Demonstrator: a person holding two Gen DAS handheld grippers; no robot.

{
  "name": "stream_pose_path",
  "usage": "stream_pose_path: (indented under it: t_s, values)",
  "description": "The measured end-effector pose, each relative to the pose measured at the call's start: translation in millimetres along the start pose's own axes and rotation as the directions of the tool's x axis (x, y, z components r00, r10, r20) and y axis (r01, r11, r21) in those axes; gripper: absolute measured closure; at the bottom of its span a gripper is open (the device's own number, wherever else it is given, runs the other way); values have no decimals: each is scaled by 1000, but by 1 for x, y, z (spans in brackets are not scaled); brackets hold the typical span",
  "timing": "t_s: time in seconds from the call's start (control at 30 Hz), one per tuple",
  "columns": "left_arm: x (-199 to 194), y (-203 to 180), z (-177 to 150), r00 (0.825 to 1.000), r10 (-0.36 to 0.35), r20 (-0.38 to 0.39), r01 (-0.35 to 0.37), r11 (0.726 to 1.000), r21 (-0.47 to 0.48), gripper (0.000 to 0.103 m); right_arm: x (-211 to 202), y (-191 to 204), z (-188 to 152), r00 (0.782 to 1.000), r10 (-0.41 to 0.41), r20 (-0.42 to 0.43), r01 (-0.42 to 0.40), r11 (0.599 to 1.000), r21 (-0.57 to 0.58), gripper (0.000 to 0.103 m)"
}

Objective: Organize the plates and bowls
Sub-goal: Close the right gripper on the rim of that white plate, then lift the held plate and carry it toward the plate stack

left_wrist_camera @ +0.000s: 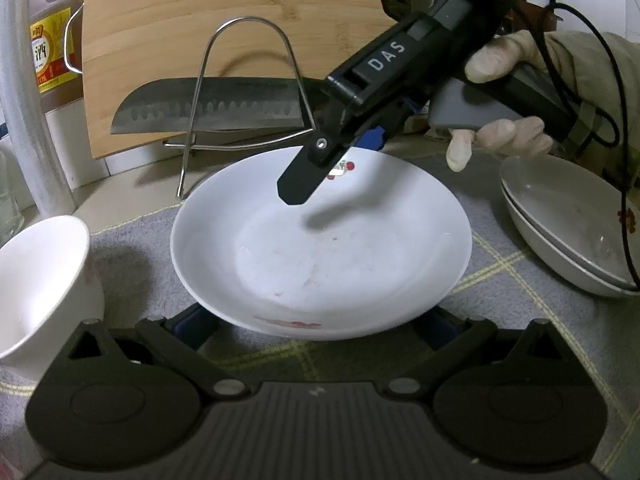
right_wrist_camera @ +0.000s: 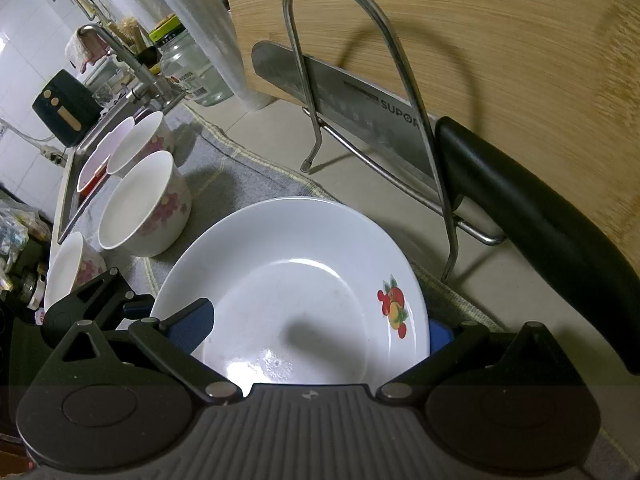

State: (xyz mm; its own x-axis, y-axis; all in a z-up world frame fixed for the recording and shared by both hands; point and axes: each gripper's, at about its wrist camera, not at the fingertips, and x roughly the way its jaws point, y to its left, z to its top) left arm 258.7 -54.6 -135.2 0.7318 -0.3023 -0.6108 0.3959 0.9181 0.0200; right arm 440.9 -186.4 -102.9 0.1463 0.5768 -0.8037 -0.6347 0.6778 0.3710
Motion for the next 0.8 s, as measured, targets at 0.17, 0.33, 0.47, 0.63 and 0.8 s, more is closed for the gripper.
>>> stream_pose_path:
  t_s: [0.17, 0.33, 0.47, 0.63, 0.8]
  values:
    - [0, 1, 1, 1000, -1, -2, 1, 1000, 0, 1, 0, 0, 0, 1000, -5, -1, 5, 1000, -8, 0]
    - [-1, 0, 1, 1000, 4, -5, -4, 1000, 3, 1, 0, 3, -1, 1000, -13, -3, 13, 1000, -20, 0]
    - [-2, 0, 2, 1000, 7, -6, -7, 1000, -1, 1, 0, 6, -2, 1000, -20, -4, 20, 999, -32, 0]
    - [-5, 0, 2, 1000, 14, -9, -14, 1000, 4, 1, -1, 11, -3, 1000, -26, -5, 26, 999, -48, 0]
    - [-4, 1, 1, 1000, 7, -11, -6, 1000, 25, 1, 2, 11, -5, 999, -38, -23, 36, 997, -65, 0]
